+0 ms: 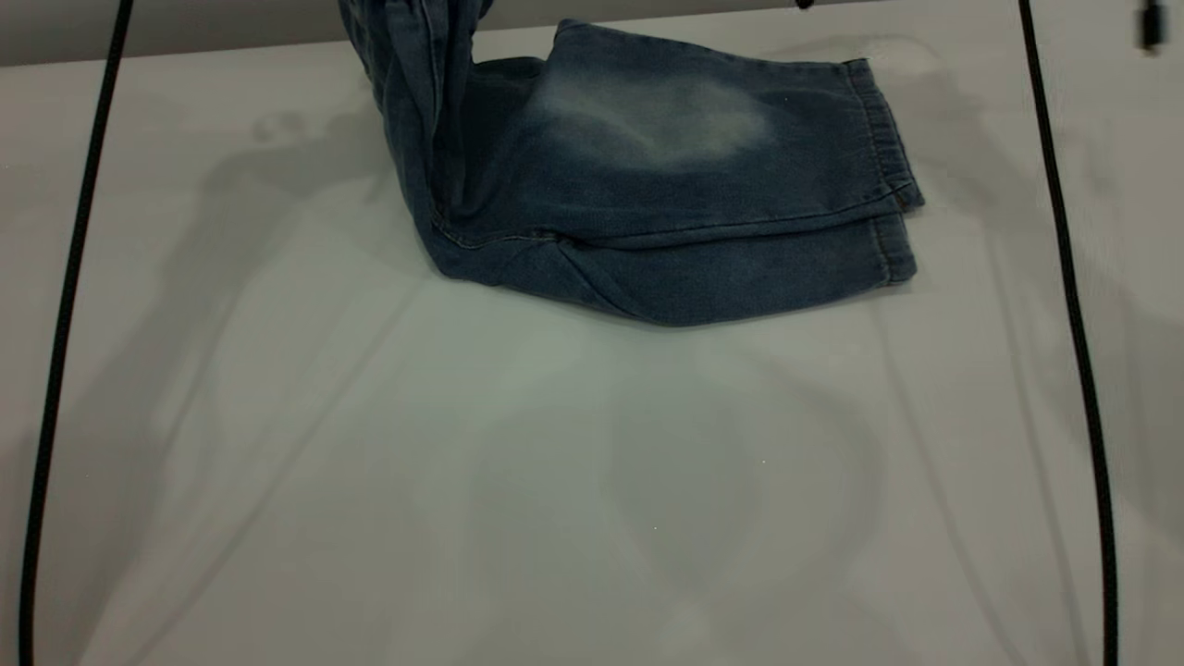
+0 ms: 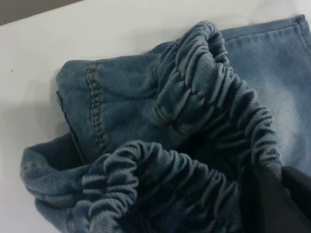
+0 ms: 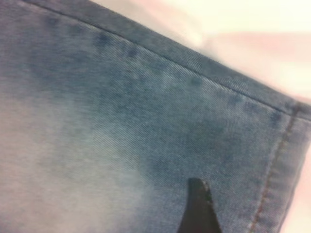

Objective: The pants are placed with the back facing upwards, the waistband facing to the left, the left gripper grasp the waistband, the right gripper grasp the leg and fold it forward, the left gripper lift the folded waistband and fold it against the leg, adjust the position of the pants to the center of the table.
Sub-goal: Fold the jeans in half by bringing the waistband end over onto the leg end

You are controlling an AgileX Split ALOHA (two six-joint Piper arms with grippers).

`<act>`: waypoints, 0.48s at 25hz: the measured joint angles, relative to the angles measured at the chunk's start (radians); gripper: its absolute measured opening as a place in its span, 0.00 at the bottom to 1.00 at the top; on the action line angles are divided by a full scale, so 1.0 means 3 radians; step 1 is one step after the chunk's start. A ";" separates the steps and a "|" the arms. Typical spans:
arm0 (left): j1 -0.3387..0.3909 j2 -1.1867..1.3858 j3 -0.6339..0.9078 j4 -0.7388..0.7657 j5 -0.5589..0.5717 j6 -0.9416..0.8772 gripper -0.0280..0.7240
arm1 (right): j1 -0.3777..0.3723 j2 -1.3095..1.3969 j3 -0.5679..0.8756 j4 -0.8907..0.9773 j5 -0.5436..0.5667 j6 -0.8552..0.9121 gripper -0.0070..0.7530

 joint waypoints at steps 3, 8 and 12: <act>-0.0003 0.0000 0.0000 -0.0007 -0.0034 0.0000 0.12 | 0.0016 0.0135 0.0003 0.0102 -0.0003 -0.0003 0.59; -0.0006 0.0000 0.0000 -0.0018 -0.0054 0.0000 0.12 | 0.0012 0.0345 0.0004 0.0131 -0.0003 -0.0003 0.59; -0.0045 0.0000 0.0000 -0.0022 -0.0088 0.0081 0.12 | 0.0015 0.0414 0.0004 0.0131 -0.0014 -0.0044 0.59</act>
